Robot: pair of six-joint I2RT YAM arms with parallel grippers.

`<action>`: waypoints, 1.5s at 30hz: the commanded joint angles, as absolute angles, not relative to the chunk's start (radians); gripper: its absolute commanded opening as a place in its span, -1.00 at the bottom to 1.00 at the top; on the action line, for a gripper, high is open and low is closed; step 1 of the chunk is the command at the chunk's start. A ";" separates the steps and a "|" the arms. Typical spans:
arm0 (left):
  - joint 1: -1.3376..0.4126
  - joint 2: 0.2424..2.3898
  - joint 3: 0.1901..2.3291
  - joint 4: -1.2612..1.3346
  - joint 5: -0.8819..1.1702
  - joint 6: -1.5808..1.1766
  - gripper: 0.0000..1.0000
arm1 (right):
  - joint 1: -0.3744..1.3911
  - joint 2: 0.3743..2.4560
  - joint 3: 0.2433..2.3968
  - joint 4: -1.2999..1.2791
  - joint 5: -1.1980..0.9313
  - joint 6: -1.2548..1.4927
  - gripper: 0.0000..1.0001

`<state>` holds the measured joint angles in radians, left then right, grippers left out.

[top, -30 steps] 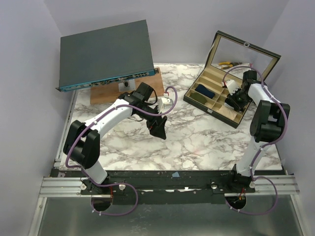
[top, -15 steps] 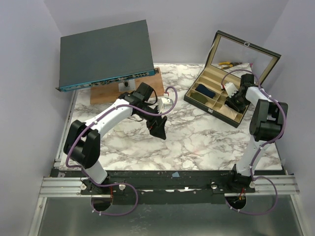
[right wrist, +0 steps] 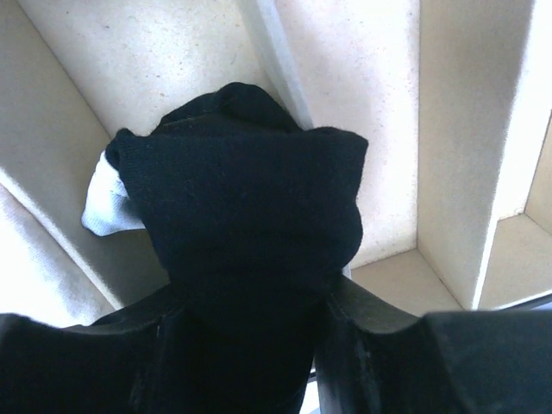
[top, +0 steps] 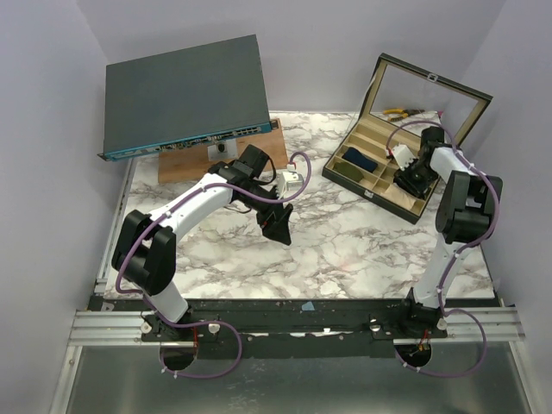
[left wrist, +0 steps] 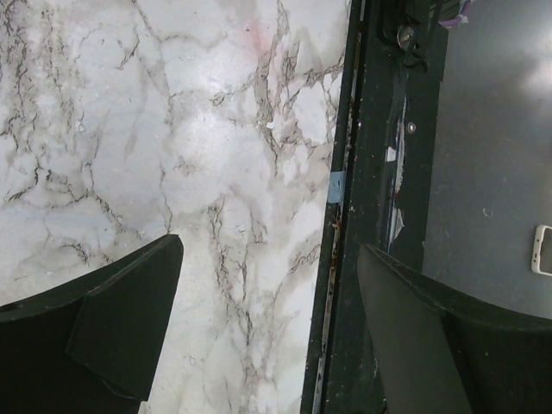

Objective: Roll the underwear
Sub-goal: Place the underwear in the storage box.

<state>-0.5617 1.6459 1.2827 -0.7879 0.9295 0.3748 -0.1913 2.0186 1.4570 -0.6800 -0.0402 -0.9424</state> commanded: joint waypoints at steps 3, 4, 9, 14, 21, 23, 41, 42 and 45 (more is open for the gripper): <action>-0.554 1.646 1.299 -0.795 0.939 0.394 0.76 | -0.201 2.078 1.564 -0.814 -0.073 -0.934 0.00; -0.554 1.645 1.300 -0.795 0.940 0.394 0.76 | -0.203 2.080 1.585 -0.829 -0.074 -0.936 0.01; -0.553 1.640 1.296 -0.795 0.940 0.397 0.76 | -0.207 2.104 1.669 -0.896 -0.085 -0.937 0.04; -0.553 1.636 1.295 -0.796 0.940 0.398 0.76 | -0.212 2.107 1.707 -0.929 -0.098 -0.937 0.08; -0.552 1.634 1.296 -0.799 0.942 0.400 0.76 | -0.213 2.112 1.717 -0.950 -0.093 -0.948 0.24; -0.552 1.635 1.296 -0.799 0.942 0.399 0.76 | -0.214 2.114 1.718 -0.950 -0.099 -0.947 0.29; -0.551 1.638 1.299 -0.802 0.942 0.399 0.76 | -0.231 2.118 1.822 -0.990 -0.132 -0.916 0.32; -0.551 1.637 1.299 -0.802 0.942 0.400 0.76 | -0.232 2.117 1.824 -0.992 -0.133 -0.916 0.33; -0.550 1.635 1.301 -0.804 0.942 0.400 0.76 | -0.232 2.112 1.829 -0.993 -0.138 -0.917 0.33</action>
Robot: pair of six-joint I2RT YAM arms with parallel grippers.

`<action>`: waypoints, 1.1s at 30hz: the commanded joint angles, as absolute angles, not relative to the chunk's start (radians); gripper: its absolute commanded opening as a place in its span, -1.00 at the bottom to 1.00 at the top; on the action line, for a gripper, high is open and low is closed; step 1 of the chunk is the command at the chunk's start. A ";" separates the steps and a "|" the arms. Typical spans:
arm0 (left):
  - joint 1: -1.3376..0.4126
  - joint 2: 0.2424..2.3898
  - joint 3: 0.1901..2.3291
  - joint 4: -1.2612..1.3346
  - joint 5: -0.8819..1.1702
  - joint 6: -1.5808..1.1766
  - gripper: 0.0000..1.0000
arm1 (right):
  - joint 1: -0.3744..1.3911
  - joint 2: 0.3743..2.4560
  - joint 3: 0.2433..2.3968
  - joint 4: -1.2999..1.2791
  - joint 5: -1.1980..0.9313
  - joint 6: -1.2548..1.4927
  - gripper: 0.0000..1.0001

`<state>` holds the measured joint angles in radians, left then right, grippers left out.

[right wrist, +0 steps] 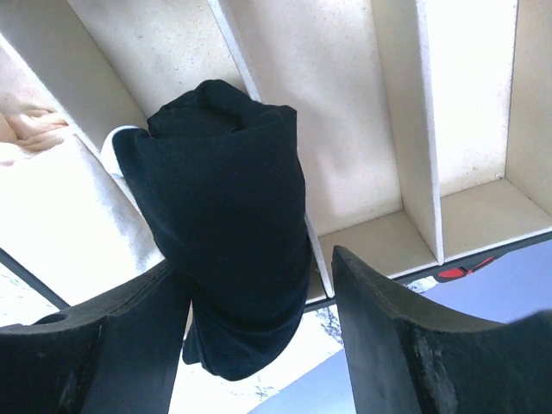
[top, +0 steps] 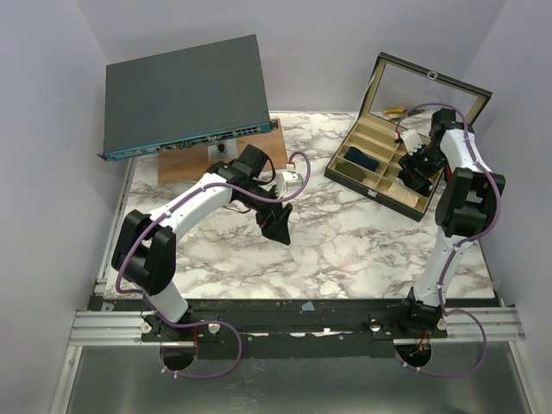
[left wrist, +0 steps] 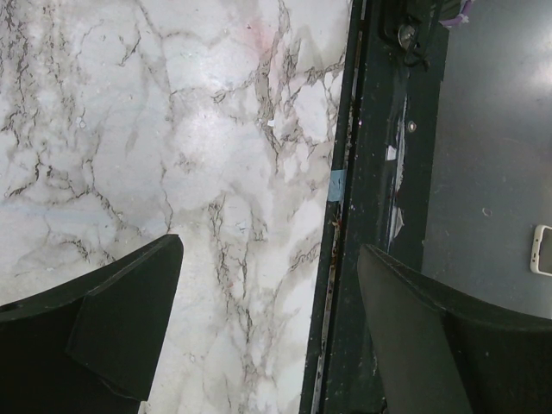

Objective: Roll the underwear
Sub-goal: Place the underwear in the storage box.

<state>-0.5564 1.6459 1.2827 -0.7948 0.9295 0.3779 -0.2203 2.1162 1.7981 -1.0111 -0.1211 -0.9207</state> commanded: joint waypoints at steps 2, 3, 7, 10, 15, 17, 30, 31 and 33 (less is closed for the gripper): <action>-0.551 1.636 1.301 -0.805 0.942 0.400 0.76 | -0.232 2.104 1.831 -0.992 -0.142 -0.914 0.32; -0.551 1.637 1.301 -0.805 0.942 0.402 0.76 | -0.232 2.102 1.834 -0.991 -0.146 -0.912 0.32; -0.550 1.636 1.300 -0.805 0.941 0.403 0.76 | -0.232 2.112 1.845 -1.009 -0.158 -0.916 0.30; -0.549 1.636 1.299 -0.805 0.942 0.403 0.76 | -0.233 2.116 1.844 -1.025 -0.180 -0.923 0.25; -0.548 1.638 1.299 -0.806 0.942 0.404 0.76 | -0.232 2.100 1.787 -0.998 -0.215 -0.916 0.08; -0.548 1.640 1.298 -0.803 0.946 0.402 0.76 | -0.231 2.096 1.752 -0.975 -0.216 -0.911 0.01; -0.549 1.654 1.308 -0.807 0.946 0.396 0.76 | -0.231 2.067 1.664 -0.867 -0.166 -0.957 -0.58; -0.549 1.654 1.309 -0.808 0.946 0.396 0.77 | -0.231 2.075 1.687 -0.883 -0.164 -0.963 -0.59; -0.549 1.655 1.312 -0.808 0.946 0.396 0.77 | -0.230 2.088 1.725 -0.905 -0.155 -0.977 -0.61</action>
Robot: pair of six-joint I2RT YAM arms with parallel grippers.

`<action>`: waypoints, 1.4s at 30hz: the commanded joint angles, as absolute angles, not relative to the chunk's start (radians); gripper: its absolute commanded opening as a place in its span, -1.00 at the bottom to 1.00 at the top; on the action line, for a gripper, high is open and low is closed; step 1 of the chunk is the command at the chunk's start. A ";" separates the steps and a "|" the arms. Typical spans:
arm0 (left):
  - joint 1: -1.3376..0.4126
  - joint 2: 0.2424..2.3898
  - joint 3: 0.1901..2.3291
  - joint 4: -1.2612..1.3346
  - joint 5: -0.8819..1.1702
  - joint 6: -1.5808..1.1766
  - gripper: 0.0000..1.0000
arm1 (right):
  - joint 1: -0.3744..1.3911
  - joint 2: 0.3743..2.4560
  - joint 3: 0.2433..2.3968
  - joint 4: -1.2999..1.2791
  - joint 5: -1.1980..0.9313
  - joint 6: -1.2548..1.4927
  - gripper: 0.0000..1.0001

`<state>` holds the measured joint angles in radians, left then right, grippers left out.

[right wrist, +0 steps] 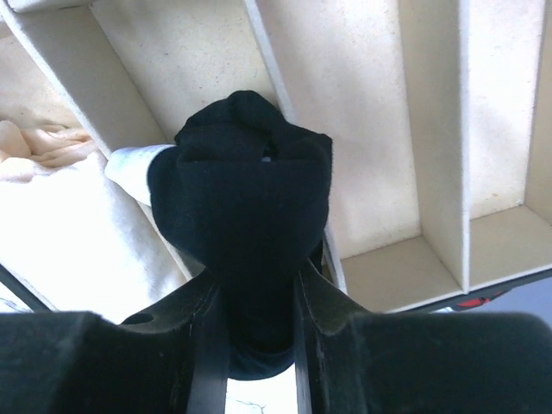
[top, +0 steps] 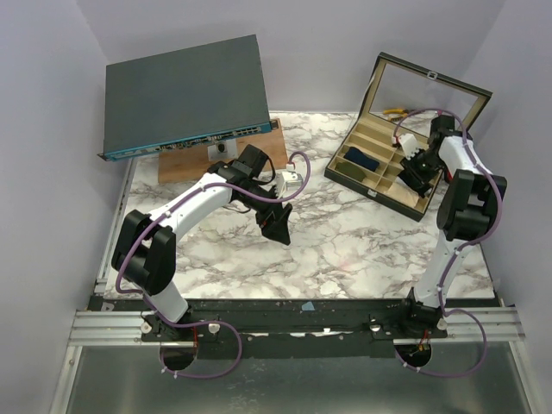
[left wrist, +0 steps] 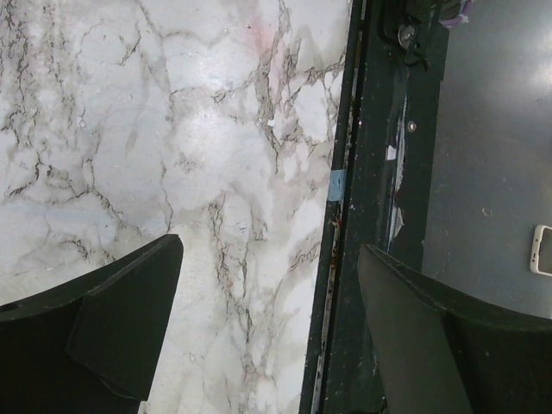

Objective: Roll the underwear
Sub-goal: Place the underwear in the storage box.

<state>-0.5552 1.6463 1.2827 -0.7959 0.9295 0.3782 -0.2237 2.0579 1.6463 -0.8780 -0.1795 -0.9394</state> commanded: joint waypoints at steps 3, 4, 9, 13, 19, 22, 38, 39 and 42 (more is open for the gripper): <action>-0.549 1.654 1.310 -0.807 0.946 0.396 0.77 | -0.230 2.095 1.738 -0.906 -0.139 -1.009 -0.63; -0.549 1.653 1.310 -0.807 0.946 0.397 0.77 | -0.227 2.094 1.735 -0.904 -0.131 -1.016 -0.63; -0.549 1.656 1.311 -0.807 0.947 0.398 0.77 | -0.207 2.088 1.681 -0.866 -0.108 -1.042 -0.64; -0.549 1.663 1.316 -0.811 0.948 0.402 0.77 | -0.173 2.070 1.587 -0.774 -0.056 -1.074 -0.66; -0.547 1.665 1.317 -0.814 0.947 0.401 0.77 | -0.158 2.102 1.565 -0.757 -0.031 -1.112 -0.70; -0.547 1.667 1.320 -0.817 0.945 0.404 0.77 | -0.156 2.115 1.565 -0.777 -0.039 -1.149 -0.71; -0.543 1.679 1.373 -0.860 0.934 0.417 0.77 | -0.153 2.224 1.639 -0.986 -0.214 -1.140 -0.72; -0.543 1.681 1.379 -0.864 0.934 0.420 0.77 | -0.151 2.207 1.612 -0.971 -0.223 -1.133 -0.71; -0.542 1.685 1.395 -0.878 0.936 0.431 0.77 | -0.149 2.153 1.552 -0.948 -0.276 -1.129 -0.70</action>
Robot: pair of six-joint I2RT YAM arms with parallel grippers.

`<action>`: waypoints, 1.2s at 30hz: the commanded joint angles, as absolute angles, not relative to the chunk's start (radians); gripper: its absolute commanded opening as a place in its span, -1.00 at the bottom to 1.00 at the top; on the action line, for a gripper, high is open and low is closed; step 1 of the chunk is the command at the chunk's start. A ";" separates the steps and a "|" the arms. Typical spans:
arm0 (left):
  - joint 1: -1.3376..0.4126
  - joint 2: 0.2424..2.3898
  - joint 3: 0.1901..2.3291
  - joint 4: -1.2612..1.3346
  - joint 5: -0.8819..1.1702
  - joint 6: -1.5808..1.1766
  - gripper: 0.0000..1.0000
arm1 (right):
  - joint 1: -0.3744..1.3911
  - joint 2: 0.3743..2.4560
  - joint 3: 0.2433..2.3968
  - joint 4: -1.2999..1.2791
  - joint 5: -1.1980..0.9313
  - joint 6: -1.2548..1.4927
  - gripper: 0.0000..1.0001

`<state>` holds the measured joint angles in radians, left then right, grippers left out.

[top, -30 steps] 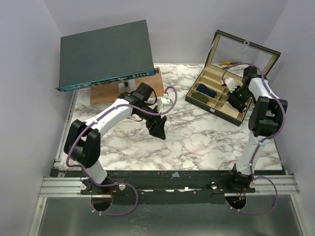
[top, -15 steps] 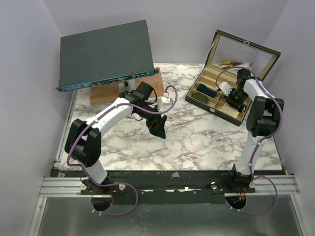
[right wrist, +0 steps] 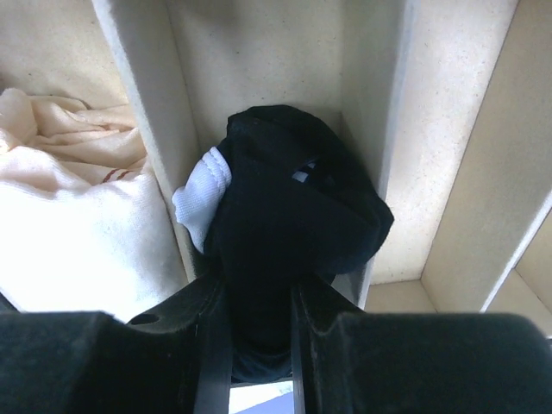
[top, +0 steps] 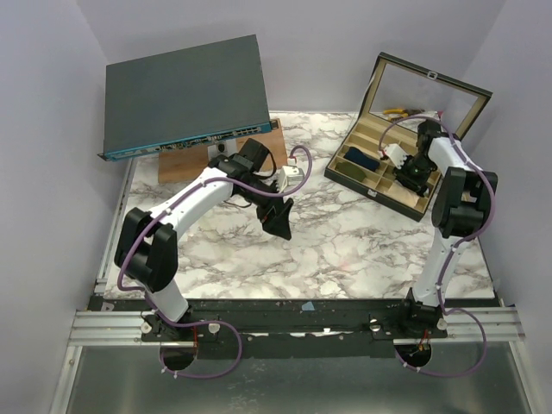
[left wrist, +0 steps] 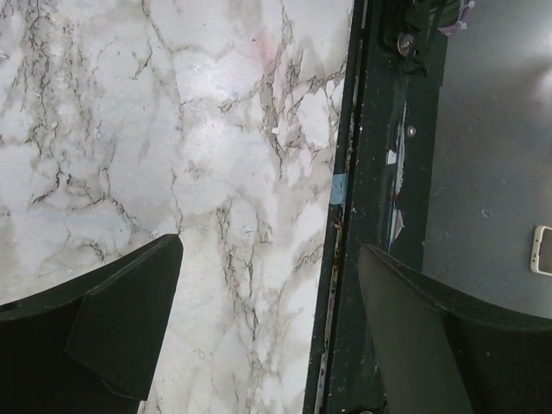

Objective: Roll the underwear
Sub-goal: Place the underwear in the storage box.

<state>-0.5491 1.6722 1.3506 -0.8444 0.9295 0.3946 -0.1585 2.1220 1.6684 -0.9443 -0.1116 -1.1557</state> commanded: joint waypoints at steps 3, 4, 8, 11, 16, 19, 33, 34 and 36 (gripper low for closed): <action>-0.543 1.690 1.408 -0.891 0.935 0.444 0.77 | -0.149 2.122 1.525 -0.935 -0.283 -1.155 -0.66; -0.542 1.693 1.409 -0.894 0.934 0.449 0.77 | -0.149 2.121 1.525 -0.933 -0.268 -1.168 -0.63; -0.542 1.706 1.425 -0.903 0.941 0.459 0.77 | -0.149 2.158 1.538 -0.911 -0.186 -1.201 -0.57; -0.542 1.712 1.431 -0.906 0.955 0.458 0.77 | -0.149 2.189 1.541 -0.888 -0.144 -1.216 -0.53; -0.543 1.717 1.438 -0.908 0.968 0.457 0.77 | -0.149 2.233 1.524 -0.842 -0.137 -1.218 -0.49; -0.543 1.719 1.441 -0.911 0.968 0.457 0.77 | -0.150 2.251 1.483 -0.804 -0.131 -1.221 -0.46; -0.542 1.678 1.409 -0.897 0.961 0.444 0.77 | -0.156 2.207 1.527 -0.818 -0.190 -1.140 -0.08; -0.543 1.676 1.408 -0.897 0.962 0.445 0.77 | -0.159 2.193 1.545 -0.827 -0.202 -1.129 -0.07; -0.543 1.671 1.404 -0.895 0.964 0.443 0.77 | -0.164 2.182 1.593 -0.863 -0.215 -1.110 -0.01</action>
<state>-0.5488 1.7100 1.4155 -0.8997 0.9321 0.4355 -0.1535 2.0888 1.5883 -0.8261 -0.0917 -1.1728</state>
